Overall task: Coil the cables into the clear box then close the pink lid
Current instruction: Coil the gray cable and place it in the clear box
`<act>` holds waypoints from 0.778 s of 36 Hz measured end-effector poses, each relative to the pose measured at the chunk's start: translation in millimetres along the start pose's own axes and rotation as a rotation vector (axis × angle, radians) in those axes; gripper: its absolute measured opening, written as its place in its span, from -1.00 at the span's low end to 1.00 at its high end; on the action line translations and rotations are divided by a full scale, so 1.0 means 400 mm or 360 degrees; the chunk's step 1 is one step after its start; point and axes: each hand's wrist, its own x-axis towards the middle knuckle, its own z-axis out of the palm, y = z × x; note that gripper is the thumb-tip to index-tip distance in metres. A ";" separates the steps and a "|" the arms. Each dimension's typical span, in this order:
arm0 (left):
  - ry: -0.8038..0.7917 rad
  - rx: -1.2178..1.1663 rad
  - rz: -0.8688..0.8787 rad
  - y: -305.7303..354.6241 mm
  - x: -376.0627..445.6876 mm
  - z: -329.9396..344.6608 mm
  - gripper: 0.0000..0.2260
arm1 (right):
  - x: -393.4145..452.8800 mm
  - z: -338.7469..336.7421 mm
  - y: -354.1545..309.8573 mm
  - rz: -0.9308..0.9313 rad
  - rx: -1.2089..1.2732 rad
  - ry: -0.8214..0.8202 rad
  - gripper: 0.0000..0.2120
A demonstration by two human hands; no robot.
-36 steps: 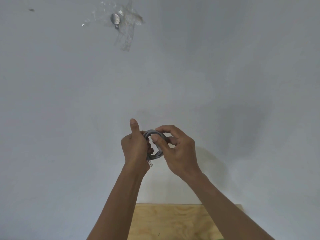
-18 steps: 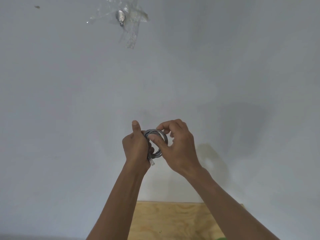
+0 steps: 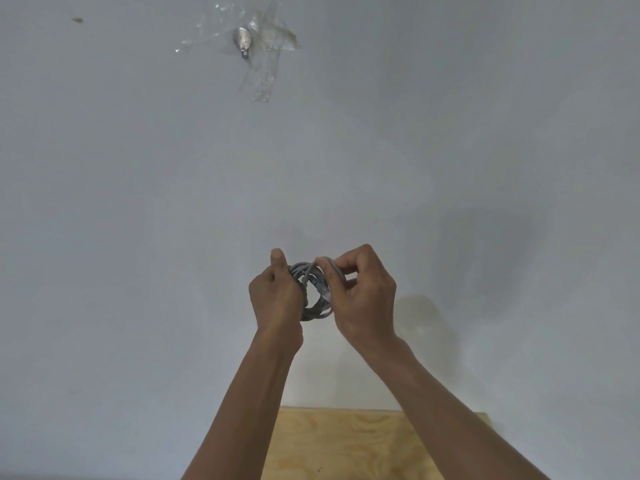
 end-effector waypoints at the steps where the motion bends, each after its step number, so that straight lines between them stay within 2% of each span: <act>1: 0.0010 0.0003 0.0007 -0.001 0.000 0.001 -0.54 | -0.003 0.002 0.004 -0.0078 -0.0030 0.0015 -0.77; 6: 0.0034 0.0010 0.0043 -0.001 -0.006 0.008 -0.53 | -0.017 0.015 0.022 -0.0470 -0.0253 0.0043 -0.73; 11: 0.0032 0.0010 0.0011 -0.001 -0.009 0.009 -0.50 | -0.018 0.017 0.032 -0.0621 -0.0388 0.0052 -0.70; 13: 0.0037 0.0020 0.0017 0.000 -0.008 0.006 -0.51 | -0.008 0.017 0.032 -0.0505 -0.0338 0.0069 -0.69; 17: 0.0048 -0.0014 0.0005 0.002 -0.008 0.005 -0.53 | -0.002 0.016 0.014 -0.0060 -0.0068 0.0137 -0.74; 22: 0.0076 -0.0128 -0.0104 0.006 -0.009 0.008 -0.54 | -0.012 0.014 -0.009 0.0049 0.0135 0.0221 -0.77; 25: 0.0123 -0.0170 -0.0150 0.003 -0.009 0.006 -0.55 | -0.015 0.013 -0.004 -0.0144 0.0060 0.0190 -0.75; 28: 0.0179 -0.0167 -0.0136 -0.001 -0.006 0.000 -0.55 | -0.018 0.012 0.013 -0.0492 -0.0100 0.0116 -0.72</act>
